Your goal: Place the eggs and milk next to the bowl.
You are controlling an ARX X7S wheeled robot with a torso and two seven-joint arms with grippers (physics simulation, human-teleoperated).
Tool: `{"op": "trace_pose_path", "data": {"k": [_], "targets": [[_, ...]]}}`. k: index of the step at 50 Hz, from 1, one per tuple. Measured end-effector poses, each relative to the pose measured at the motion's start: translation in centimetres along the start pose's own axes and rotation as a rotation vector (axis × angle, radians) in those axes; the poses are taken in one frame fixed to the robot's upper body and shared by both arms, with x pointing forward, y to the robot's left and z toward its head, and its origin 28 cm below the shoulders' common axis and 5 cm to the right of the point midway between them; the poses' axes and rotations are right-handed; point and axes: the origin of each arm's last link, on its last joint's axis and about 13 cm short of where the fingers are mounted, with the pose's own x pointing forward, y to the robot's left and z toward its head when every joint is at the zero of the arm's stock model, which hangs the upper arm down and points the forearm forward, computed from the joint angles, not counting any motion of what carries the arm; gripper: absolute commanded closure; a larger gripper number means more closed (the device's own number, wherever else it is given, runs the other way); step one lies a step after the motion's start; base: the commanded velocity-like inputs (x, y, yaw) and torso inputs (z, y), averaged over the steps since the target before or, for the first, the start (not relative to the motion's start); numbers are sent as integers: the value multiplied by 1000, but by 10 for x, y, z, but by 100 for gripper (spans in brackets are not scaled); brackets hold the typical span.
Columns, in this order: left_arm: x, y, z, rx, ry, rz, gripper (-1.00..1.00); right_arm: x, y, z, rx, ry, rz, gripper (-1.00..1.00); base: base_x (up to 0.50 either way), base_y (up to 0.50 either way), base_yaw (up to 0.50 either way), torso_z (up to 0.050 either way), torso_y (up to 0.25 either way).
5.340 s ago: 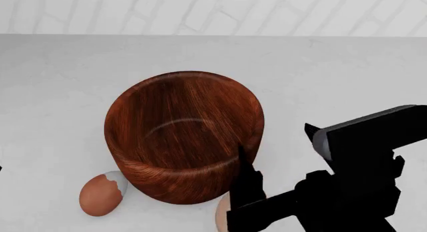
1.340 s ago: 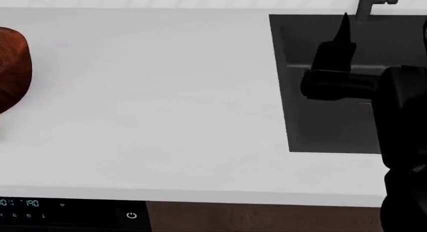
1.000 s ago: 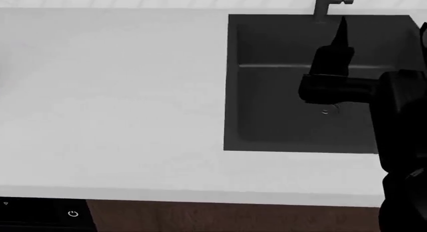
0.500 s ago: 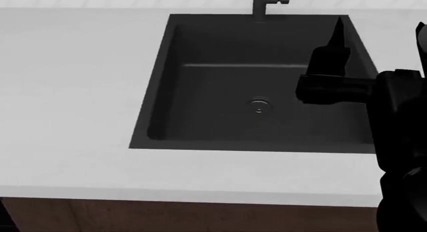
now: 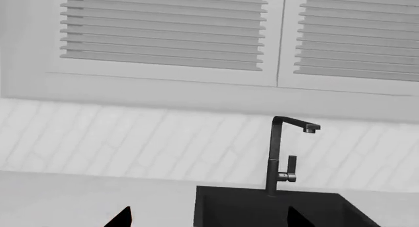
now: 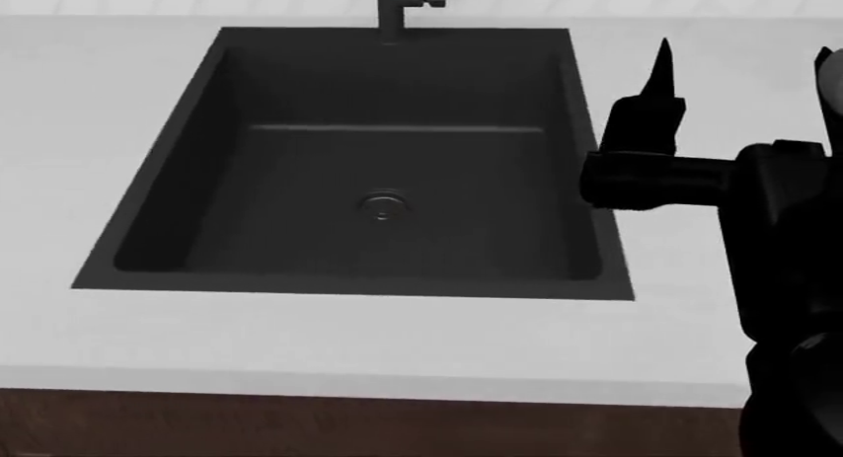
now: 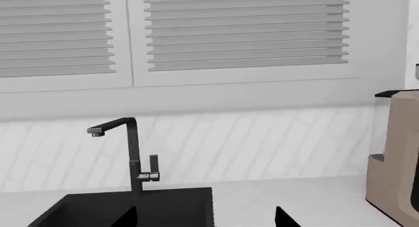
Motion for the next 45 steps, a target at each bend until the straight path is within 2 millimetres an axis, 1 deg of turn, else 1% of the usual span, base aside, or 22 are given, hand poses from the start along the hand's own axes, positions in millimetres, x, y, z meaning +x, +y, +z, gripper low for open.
{"op": "trace_pose_path", "data": {"k": [25, 45], "targets": [[-1, 0, -4, -1, 1, 3, -100, -3, 0, -6, -20, 10, 13, -100, 0, -500, 0, 0, 0], [-3, -2, -7, 0, 2, 3, -100, -7, -1, -4, -34, 9, 18, -100, 0, -500, 0, 0, 0]]}}
